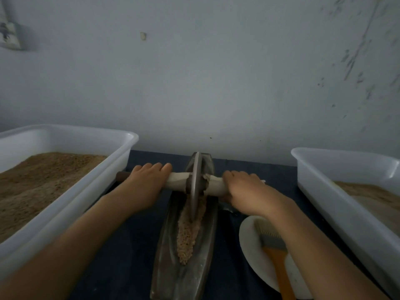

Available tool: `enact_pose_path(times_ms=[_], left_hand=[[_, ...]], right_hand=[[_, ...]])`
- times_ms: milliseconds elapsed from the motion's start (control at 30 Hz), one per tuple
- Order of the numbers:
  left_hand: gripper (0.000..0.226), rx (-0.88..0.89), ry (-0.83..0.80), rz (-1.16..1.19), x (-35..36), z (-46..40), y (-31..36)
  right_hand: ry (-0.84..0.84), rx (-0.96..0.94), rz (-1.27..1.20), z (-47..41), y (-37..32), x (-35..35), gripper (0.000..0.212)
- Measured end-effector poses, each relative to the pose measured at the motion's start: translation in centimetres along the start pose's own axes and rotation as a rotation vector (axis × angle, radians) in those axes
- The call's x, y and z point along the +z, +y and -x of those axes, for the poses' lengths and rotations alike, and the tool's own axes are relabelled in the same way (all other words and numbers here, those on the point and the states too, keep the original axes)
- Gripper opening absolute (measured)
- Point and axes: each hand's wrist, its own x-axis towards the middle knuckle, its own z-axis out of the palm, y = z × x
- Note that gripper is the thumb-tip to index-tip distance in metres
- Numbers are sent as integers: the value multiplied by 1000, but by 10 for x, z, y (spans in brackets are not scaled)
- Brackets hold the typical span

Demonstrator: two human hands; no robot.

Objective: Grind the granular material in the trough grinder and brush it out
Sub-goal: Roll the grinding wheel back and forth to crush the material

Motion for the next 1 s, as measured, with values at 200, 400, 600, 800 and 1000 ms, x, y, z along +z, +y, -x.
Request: enact_pose_path(times_ms=[200,400,600,800,1000], left_hand=[[30,104,-435,107,-41,24,-1],[30,116,-535,123,-49,28,-1],[35,24,-112,6,-11,4,0],[38,-66,237,5,21,-9,5],[36,-23,139,39,13,-7,-1]], right_hand=[[-369,-78,-125,23,-14,-36,37],[-457,-105,-154,30,-13,-42,38],[-166,18,-110,7,-6,-13,28],[230,41,44,-13,6,19,28],[146,20,64,-7,2,11,26]])
